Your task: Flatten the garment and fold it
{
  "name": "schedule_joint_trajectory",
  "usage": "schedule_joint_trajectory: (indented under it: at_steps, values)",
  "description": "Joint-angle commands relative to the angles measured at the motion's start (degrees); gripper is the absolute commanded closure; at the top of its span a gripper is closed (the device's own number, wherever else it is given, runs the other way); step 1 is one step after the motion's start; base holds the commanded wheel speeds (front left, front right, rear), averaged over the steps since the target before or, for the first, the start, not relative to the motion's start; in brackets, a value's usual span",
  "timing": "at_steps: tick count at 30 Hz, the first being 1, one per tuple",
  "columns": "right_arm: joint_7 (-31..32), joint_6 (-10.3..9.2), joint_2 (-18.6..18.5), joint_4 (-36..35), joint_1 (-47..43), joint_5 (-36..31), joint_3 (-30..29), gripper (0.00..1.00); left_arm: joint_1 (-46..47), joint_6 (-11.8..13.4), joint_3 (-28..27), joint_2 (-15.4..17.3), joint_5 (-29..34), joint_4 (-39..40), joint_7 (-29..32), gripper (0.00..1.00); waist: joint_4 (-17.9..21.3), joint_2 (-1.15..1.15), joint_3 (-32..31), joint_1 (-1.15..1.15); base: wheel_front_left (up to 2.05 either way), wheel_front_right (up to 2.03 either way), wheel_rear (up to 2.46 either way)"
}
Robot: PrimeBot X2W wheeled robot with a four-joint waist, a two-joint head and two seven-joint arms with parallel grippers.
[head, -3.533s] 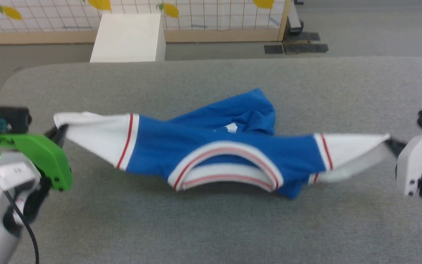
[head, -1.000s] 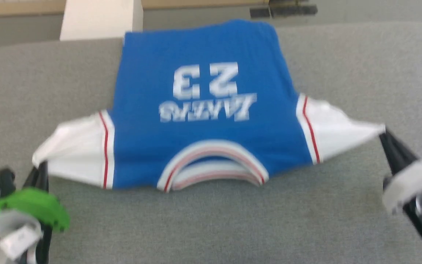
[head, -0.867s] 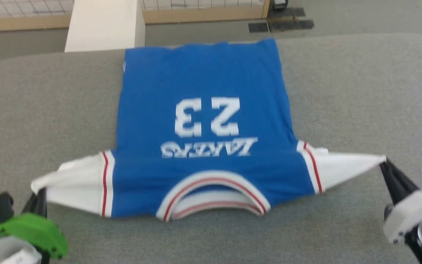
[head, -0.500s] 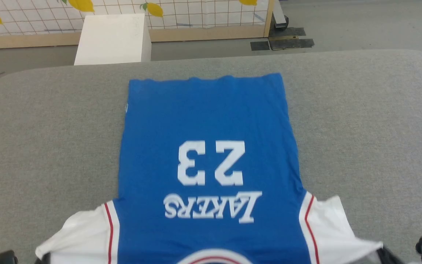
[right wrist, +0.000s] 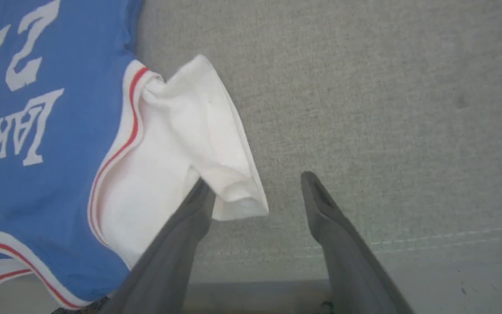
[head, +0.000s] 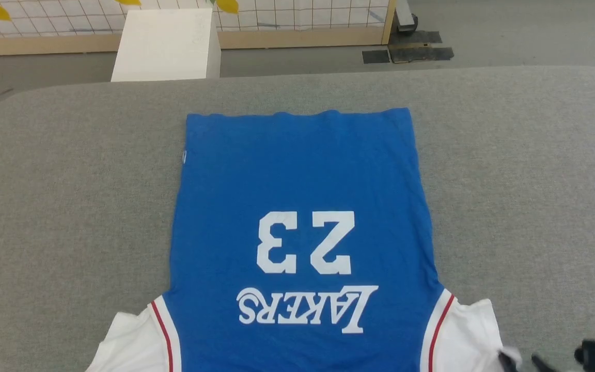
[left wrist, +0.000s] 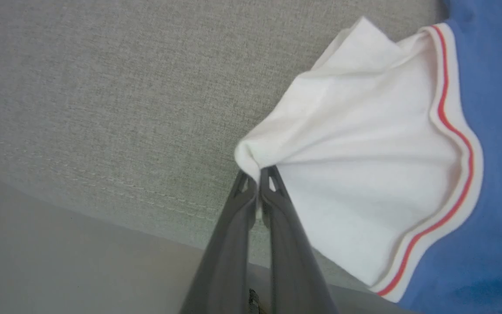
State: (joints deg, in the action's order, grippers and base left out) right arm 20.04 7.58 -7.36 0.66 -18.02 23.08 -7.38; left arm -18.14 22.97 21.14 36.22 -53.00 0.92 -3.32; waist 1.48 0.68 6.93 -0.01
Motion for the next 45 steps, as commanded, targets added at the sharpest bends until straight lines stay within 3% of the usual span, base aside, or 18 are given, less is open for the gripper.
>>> schedule_joint_trajectory:
  at_steps: [1,7,14,19,27,31,37,45]
  values:
    - [-1.0,-0.09,-0.6,-0.9,2.5,0.6,0.1,0.0,1.4,-0.2,0.0,-0.1,0.0,-0.3,-0.4,1.0,0.0,-0.68,0.4,0.01,0.0,0.0,0.0]
    - [-4.4,-0.09,-2.7,1.3,14.7,1.3,-1.6,0.0,4.0,-0.3,-0.1,-0.6,1.3,0.1,-2.0,1.0,-0.5,-0.68,2.5,0.01,0.0,0.0,0.0]
    - [-5.2,-0.09,-6.7,14.9,35.9,2.8,-2.1,0.0,8.9,0.5,0.8,-0.8,4.3,3.0,-2.7,1.0,-4.4,-0.68,6.6,0.01,0.0,0.0,0.0]
    - [2.5,-0.09,-11.3,26.2,53.2,3.3,0.7,0.0,13.9,0.7,2.0,-2.5,7.1,6.0,-4.5,1.0,-9.9,-0.68,11.4,0.01,0.0,0.0,0.0]
    - [18.0,-0.09,-15.2,37.4,70.0,2.9,4.8,0.0,19.5,0.3,5.2,-5.8,10.0,8.4,-5.6,1.0,-16.7,-0.68,17.2,0.01,0.0,0.0,0.0]
    - [25.0,-0.09,-15.6,41.2,75.5,1.5,5.3,0.0,21.9,-0.6,6.6,-7.3,10.9,8.4,-6.1,1.0,-18.8,-0.68,19.8,0.01,0.0,0.0,0.0]
    - [30.0,-0.09,-15.7,44.9,79.4,-1.5,5.4,0.0,24.5,-1.8,8.2,-9.2,11.7,7.8,-7.0,1.0,-20.7,-0.68,22.8,0.01,0.0,0.0,0.0]
    - [37.2,-0.09,-14.1,50.7,77.6,-3.5,3.2,0.0,25.9,-2.9,9.0,-11.0,11.6,6.1,-8.1,1.0,-21.7,-0.68,24.1,0.01,0.0,0.0,0.0]
